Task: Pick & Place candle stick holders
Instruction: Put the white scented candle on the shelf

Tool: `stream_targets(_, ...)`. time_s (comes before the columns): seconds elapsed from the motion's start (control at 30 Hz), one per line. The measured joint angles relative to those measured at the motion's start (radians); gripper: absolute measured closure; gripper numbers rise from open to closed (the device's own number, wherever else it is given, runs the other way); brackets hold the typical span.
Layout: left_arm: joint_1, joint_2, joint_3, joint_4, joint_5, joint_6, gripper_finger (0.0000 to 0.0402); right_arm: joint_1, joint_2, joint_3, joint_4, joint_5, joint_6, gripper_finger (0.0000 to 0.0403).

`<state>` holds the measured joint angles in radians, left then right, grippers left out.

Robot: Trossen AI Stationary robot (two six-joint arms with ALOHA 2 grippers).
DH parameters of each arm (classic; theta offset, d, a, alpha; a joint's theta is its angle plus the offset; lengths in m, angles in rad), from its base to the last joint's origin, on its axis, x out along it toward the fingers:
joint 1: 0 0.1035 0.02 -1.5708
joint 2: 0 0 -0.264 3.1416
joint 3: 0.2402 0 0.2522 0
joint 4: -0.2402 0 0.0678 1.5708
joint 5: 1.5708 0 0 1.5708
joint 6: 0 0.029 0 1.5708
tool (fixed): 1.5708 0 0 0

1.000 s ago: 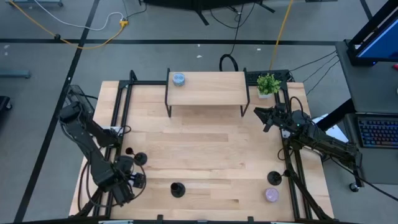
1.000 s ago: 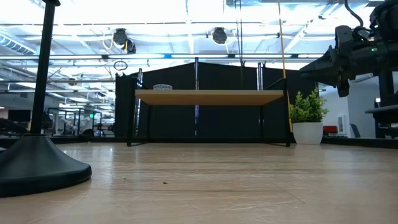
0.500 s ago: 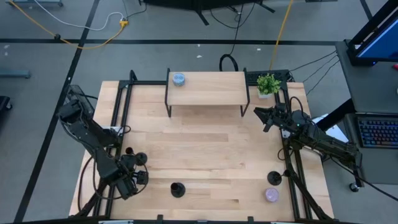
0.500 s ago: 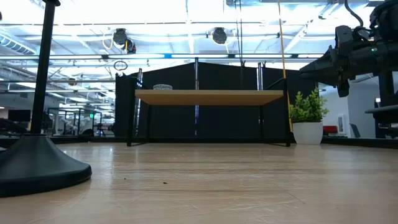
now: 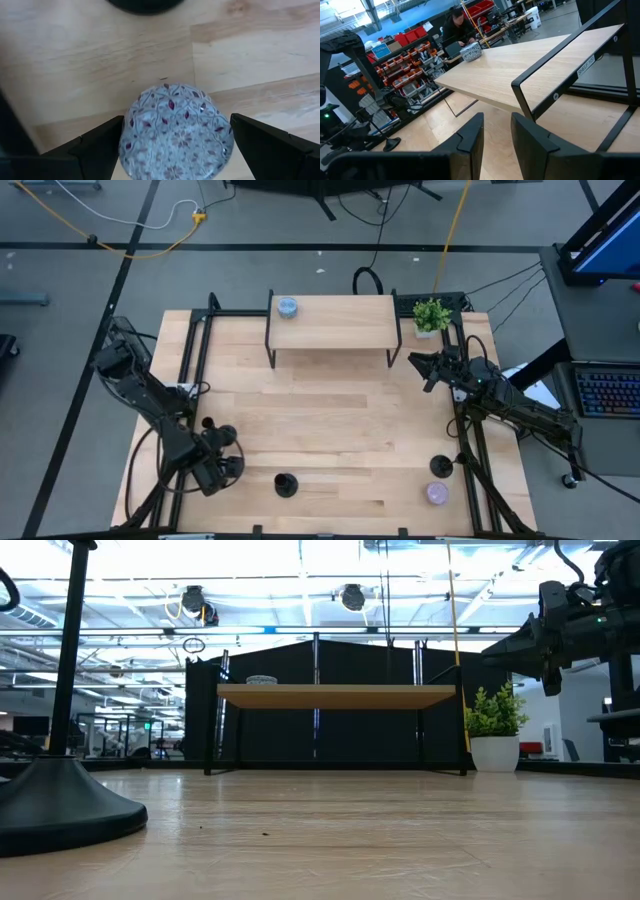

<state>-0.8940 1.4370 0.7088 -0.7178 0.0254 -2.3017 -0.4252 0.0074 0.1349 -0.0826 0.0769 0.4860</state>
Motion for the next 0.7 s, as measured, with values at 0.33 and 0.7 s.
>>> stream_targets(0.33, 0.01, 0.001, -0.032, 0.042, 0.021, -0.011, 0.004, 0.0, 0.0, 0.0, 0.0, 0.0, 0.0, 0.0314)
stream_targets(0.7, 0.01, 0.001, -0.032, 0.051, 0.029, -0.052, 0.0104, 0.0, 0.0, 0.0, 0.0, 0.0, 0.0, 0.0314)
